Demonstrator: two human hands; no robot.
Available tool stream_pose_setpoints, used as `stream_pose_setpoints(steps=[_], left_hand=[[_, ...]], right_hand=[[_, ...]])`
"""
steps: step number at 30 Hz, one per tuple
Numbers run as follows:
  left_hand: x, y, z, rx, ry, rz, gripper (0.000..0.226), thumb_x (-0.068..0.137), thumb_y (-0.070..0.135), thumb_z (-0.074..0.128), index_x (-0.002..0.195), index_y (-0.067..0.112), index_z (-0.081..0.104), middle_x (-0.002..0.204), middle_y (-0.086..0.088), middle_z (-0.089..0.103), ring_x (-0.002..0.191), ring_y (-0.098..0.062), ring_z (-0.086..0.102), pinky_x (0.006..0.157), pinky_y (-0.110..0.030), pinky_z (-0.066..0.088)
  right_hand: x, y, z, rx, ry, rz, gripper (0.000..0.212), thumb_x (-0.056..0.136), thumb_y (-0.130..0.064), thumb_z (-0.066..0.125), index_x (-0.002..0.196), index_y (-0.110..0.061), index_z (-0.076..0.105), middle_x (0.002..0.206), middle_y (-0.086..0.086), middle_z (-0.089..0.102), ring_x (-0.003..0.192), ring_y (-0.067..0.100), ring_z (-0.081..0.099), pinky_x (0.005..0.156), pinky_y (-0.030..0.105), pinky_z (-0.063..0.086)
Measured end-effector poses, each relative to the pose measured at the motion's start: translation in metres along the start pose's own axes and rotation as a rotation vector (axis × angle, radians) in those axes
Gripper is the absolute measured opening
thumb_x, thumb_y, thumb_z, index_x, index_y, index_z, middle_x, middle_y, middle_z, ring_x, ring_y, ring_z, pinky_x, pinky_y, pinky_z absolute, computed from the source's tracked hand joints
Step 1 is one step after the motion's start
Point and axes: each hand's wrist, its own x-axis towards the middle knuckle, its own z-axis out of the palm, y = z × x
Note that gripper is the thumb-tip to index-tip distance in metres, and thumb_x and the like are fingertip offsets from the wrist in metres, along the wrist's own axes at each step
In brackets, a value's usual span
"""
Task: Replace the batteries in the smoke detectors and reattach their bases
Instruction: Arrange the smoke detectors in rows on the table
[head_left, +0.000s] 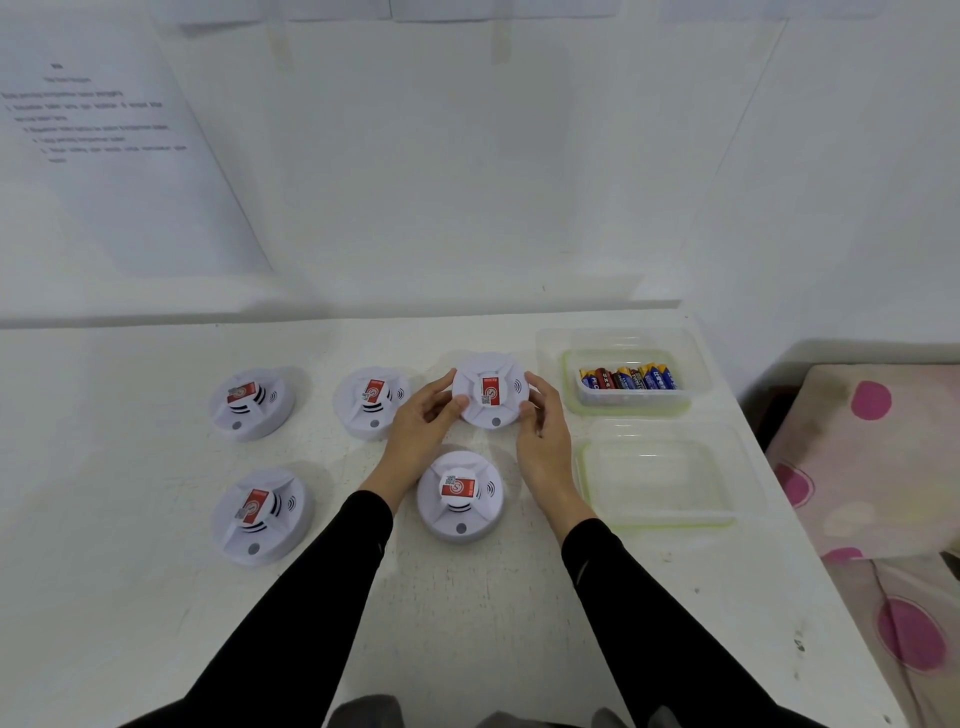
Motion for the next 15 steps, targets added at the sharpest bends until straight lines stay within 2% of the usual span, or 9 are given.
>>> stream_pose_setpoints(steps=[2, 6, 8, 11, 13, 15], left_hand=[[-0.0004, 0.0004, -0.0001, 0.005, -0.003, 0.000, 0.045, 0.094, 0.026, 0.067, 0.138, 0.024, 0.057, 0.120, 0.002, 0.070, 0.114, -0.006, 0.064, 0.103, -0.029, 0.049], [-0.0004, -0.0002, -0.0006, 0.011, -0.002, -0.008, 0.047, 0.094, 0.028, 0.067, 0.140, 0.025, 0.056, 0.124, 0.000, 0.069, 0.118, -0.008, 0.062, 0.106, -0.031, 0.048], [0.0002, -0.0010, -0.0009, 0.020, 0.003, -0.014, 0.047, 0.094, 0.030, 0.067, 0.139, 0.026, 0.056, 0.125, -0.001, 0.068, 0.118, -0.009, 0.062, 0.106, -0.032, 0.047], [-0.0006, -0.0002, -0.0003, 0.031, 0.008, -0.012, 0.046, 0.094, 0.030, 0.067, 0.139, 0.027, 0.056, 0.124, 0.001, 0.069, 0.117, -0.007, 0.062, 0.105, -0.030, 0.047], [-0.0017, 0.0012, 0.0005, 0.040, 0.016, -0.019, 0.046, 0.094, 0.030, 0.066, 0.139, 0.027, 0.055, 0.122, 0.004, 0.068, 0.114, -0.003, 0.062, 0.102, -0.024, 0.048], [-0.0027, 0.0011, 0.0019, 0.054, 0.020, -0.021, 0.045, 0.095, 0.030, 0.065, 0.139, 0.026, 0.055, 0.119, 0.008, 0.067, 0.112, 0.002, 0.060, 0.095, -0.016, 0.048]], right_hand=[[0.0001, 0.0004, 0.0003, 0.000, -0.003, -0.002, 0.038, 0.100, -0.004, 0.038, 0.134, -0.020, 0.049, 0.134, -0.006, 0.053, 0.123, 0.005, 0.050, 0.102, 0.019, 0.043], [0.0000, 0.0001, -0.0004, -0.007, -0.003, -0.001, 0.038, 0.101, -0.005, 0.037, 0.133, -0.021, 0.049, 0.134, -0.005, 0.054, 0.122, 0.005, 0.050, 0.095, 0.007, 0.042], [-0.0002, -0.0004, -0.0003, -0.005, -0.001, 0.001, 0.038, 0.101, -0.004, 0.038, 0.133, -0.021, 0.049, 0.133, -0.006, 0.054, 0.121, 0.005, 0.050, 0.094, 0.005, 0.042], [-0.0006, -0.0008, 0.0002, -0.008, 0.002, 0.009, 0.038, 0.101, -0.005, 0.038, 0.133, -0.022, 0.049, 0.134, -0.006, 0.054, 0.122, 0.006, 0.050, 0.098, 0.013, 0.043], [-0.0012, -0.0008, 0.0005, -0.025, -0.002, 0.011, 0.037, 0.101, -0.006, 0.038, 0.134, -0.022, 0.048, 0.135, -0.005, 0.053, 0.123, 0.006, 0.050, 0.102, 0.020, 0.043], [-0.0019, -0.0007, 0.0003, -0.062, 0.001, -0.002, 0.037, 0.102, -0.008, 0.039, 0.136, -0.020, 0.047, 0.136, -0.004, 0.051, 0.124, 0.005, 0.048, 0.105, 0.021, 0.041]])
